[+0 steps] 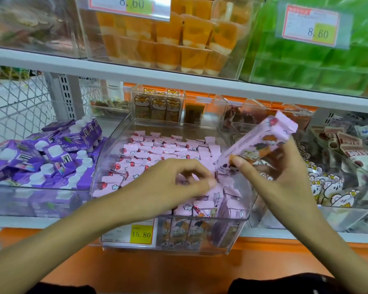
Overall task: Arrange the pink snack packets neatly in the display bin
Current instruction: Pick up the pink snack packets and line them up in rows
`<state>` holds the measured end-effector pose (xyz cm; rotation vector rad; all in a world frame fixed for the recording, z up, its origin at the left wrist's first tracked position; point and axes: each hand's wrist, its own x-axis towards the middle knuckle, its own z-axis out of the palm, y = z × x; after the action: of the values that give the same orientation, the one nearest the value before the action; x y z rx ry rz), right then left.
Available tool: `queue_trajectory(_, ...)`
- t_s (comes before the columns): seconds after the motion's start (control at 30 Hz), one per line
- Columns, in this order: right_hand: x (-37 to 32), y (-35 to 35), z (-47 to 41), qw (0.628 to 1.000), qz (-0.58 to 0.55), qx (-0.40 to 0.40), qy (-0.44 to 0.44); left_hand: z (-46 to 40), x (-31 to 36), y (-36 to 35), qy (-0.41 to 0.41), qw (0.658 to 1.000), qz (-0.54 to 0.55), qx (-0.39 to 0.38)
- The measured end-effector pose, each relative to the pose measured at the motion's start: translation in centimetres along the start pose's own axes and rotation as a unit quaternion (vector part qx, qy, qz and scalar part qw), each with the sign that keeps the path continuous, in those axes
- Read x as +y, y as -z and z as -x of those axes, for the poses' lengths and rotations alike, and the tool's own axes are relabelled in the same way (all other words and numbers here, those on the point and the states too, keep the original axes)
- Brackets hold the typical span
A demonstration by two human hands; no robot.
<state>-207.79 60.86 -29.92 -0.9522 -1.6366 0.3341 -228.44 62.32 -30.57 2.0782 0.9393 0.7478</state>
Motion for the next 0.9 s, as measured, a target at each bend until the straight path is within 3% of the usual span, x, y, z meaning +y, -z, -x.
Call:
queue_trajectory(0.07,0.2,0.0,0.0,0.991,-0.098,-0.011,-0.085,-0.1,-1.3,-0.1,-0.034,0.987,-0.156,-0.008)
queue_trajectory(0.17,0.3,0.0,0.2,0.99,-0.072,-0.031,-0.113,-0.4,-1.8,0.1,-0.07,0.955,-0.289,-0.024)
queue_trajectory(0.5,1.1,0.9,0.8,0.984,0.063,-0.162,-0.044,-0.7,-2.3,0.7,-0.046,0.957,-0.286,-0.034)
queue_trajectory(0.67,1.1,1.2,1.2,0.926,0.246,-0.271,0.095,-0.7,-2.4,0.7,-0.04,0.96,-0.274,-0.032)
queue_trajectory(0.8,0.5,0.7,1.5,0.885,0.319,-0.322,0.109,-0.8,-2.6,0.8,-0.042,0.963,-0.265,-0.04)
queue_trajectory(0.9,0.0,0.7,1.5,0.883,0.319,-0.333,0.091,-0.8,-2.6,0.9,-0.047,0.962,-0.265,-0.041)
